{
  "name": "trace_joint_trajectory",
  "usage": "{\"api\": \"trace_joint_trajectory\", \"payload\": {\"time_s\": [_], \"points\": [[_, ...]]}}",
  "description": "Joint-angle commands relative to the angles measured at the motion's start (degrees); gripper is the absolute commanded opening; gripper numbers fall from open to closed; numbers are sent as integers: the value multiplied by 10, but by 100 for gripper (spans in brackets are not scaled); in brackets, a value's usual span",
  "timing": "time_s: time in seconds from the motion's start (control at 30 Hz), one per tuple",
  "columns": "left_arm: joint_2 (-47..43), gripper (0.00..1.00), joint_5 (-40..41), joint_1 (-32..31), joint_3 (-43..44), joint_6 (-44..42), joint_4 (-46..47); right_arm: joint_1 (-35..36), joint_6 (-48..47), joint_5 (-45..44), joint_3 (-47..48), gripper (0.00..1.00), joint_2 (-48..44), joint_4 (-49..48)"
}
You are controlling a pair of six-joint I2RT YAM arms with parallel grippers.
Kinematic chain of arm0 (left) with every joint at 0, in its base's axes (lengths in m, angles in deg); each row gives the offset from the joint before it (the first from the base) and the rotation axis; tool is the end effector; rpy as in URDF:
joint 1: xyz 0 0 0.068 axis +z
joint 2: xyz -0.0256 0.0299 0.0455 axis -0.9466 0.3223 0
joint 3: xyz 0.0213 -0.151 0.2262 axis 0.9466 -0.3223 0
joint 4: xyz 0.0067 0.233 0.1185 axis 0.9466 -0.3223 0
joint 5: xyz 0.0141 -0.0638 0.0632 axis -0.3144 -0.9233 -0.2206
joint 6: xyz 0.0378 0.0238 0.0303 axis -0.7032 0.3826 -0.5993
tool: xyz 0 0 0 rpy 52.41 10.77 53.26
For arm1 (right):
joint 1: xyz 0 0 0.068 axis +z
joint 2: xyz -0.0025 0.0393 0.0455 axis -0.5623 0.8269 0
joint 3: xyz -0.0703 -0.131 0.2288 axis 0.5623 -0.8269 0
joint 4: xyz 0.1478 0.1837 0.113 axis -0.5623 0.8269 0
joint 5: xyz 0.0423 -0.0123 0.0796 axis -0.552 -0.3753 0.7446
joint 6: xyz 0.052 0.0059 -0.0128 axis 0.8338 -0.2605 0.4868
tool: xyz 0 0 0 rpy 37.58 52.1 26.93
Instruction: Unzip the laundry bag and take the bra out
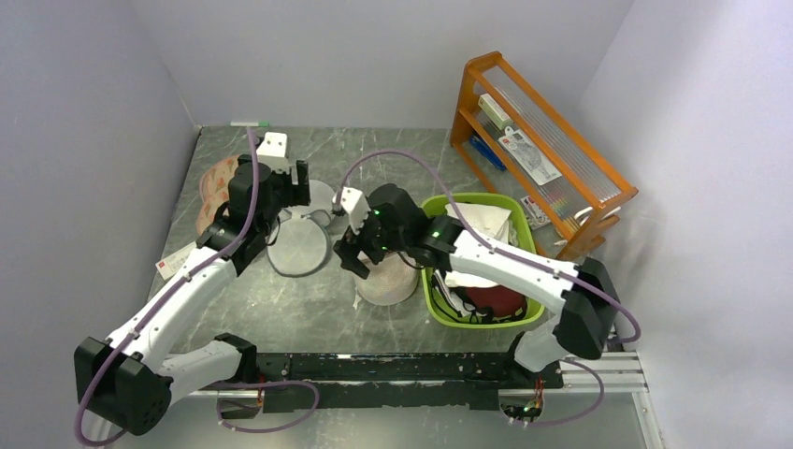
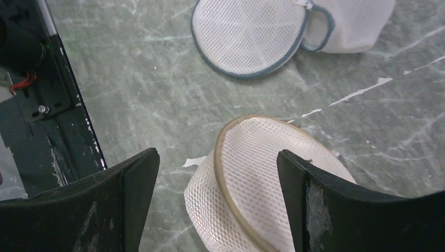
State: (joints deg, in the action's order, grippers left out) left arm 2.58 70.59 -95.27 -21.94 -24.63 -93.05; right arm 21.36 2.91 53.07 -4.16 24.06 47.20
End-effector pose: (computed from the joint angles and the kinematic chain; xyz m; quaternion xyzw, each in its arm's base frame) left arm 0.2331 -0.0919 0.3334 0.0338 0.7875 -0.0271 0.6148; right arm 0.1850 0.2806 0.3089 -0.4664 0.7447 0.2761 0.3894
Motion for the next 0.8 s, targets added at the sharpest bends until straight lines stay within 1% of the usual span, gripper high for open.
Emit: {"api": "trace_joint_trajectory", "payload": {"time_s": [0.0,0.07,0.2,0.3,0.4,0.5,0.63,0.7,0.77], "points": [[-14,91,28,13,13,13,5,17,-29,-22,52,83,48,72],[-17,92,31,15,11,11,5,23,-22,-33,67,80,70,86],[-20,92,26,16,10,13,7,26,-3,-60,72,77,95,85],[-17,92,18,16,11,15,5,27,8,-63,79,70,111,80],[-14,92,16,17,13,16,4,28,16,-66,87,61,126,76],[-14,92,13,17,13,17,3,28,19,-69,90,49,133,73],[-15,92,9,17,11,19,6,28,30,-74,90,38,134,65],[-13,92,8,17,13,20,4,28,33,-75,90,29,132,64],[-12,92,6,18,14,20,3,28,36,-81,83,24,127,55]]}}
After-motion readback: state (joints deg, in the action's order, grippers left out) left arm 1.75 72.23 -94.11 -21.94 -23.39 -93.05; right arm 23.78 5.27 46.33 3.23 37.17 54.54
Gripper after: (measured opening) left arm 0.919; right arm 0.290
